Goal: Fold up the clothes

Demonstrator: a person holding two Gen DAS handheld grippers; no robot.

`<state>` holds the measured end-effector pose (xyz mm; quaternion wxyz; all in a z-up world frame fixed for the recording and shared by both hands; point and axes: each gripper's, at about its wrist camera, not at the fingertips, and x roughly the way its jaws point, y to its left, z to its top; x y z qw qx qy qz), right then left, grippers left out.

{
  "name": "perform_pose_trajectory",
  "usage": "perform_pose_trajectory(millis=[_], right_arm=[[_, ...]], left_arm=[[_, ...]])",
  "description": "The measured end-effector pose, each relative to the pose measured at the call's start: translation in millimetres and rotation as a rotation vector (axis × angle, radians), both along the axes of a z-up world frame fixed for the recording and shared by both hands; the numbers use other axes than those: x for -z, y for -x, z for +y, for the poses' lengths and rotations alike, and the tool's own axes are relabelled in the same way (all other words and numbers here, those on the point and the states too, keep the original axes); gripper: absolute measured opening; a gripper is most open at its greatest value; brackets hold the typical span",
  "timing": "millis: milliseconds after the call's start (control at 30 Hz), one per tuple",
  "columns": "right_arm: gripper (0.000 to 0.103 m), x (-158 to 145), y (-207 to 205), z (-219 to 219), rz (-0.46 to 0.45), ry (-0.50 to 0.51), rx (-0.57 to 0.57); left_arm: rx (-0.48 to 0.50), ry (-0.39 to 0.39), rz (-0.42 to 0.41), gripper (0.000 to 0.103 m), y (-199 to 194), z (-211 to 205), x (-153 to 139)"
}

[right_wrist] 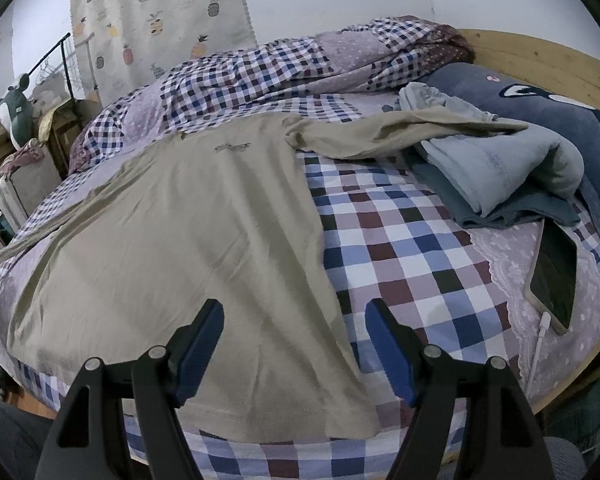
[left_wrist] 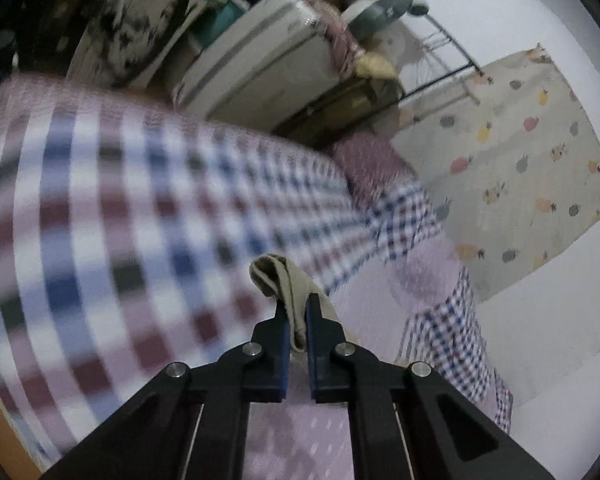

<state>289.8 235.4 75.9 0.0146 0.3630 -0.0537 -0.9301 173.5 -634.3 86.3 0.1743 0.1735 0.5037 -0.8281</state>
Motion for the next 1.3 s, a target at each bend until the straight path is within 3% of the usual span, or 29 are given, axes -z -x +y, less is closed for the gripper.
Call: perform_pose_trajectory(millis=[267,500,700,1000,1167,1300], right_arm=[[0.077,-2.3,4.7,-6.3,-0.016,0.008,-0.002],[0.077,-3.7,11.6,-18.4,-0.033,0.025,-0.038],[0.077,-2.8,15.5,-27.6,-0.041,0.067,-0.095],[0.077,0.6,15.8,-14.7,-0.033,0.179,-0.127],[0.077,-0.1,17.4,-2.0,-0.028,0.264,-0.129],[0.077,-1.4,20.6,15.5,-0.028,0.351,-0.113]], left_arm=[[-0.005,0.061,0.066,0.005,41.7,-33.7,-63.4],[0.161,0.147,0.146,0.005,91.7,20.1,-118.0],[0.391,0.238,0.195,0.005,140.0,124.5,-165.1],[0.78,0.384,0.198,0.005,214.3,344.3,-208.2],[0.969,0.453,0.177,0.005,247.5,466.6,-207.6],[1.11,0.481,0.126,0.005,264.7,567.9,-173.9]])
